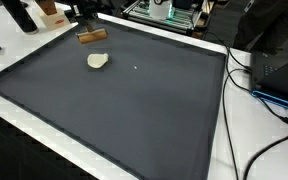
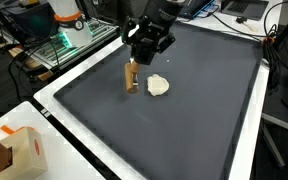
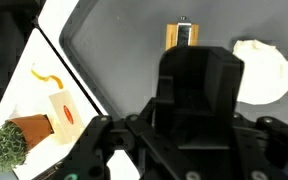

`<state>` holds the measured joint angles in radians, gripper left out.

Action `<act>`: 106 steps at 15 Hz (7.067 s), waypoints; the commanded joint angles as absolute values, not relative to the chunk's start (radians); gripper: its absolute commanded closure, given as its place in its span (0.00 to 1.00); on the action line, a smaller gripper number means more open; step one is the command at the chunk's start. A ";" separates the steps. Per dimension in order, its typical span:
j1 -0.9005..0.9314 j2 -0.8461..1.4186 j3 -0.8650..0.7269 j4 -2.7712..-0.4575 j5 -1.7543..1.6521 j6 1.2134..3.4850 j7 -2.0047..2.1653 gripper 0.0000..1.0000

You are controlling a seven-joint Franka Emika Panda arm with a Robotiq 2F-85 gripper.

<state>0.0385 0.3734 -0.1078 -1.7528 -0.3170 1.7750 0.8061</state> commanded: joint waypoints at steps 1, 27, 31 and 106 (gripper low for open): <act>0.036 0.376 -0.110 -1.736 -0.329 1.755 0.753 0.76; -0.049 0.213 -0.055 -1.794 -0.121 1.896 -0.092 0.76; -0.066 0.154 -0.040 -1.821 -0.076 1.908 -0.320 0.76; -0.063 0.252 0.014 -2.064 -0.131 2.330 -1.287 0.76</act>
<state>-0.0439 0.2464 0.0012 -2.0526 -0.1522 2.3619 -1.2628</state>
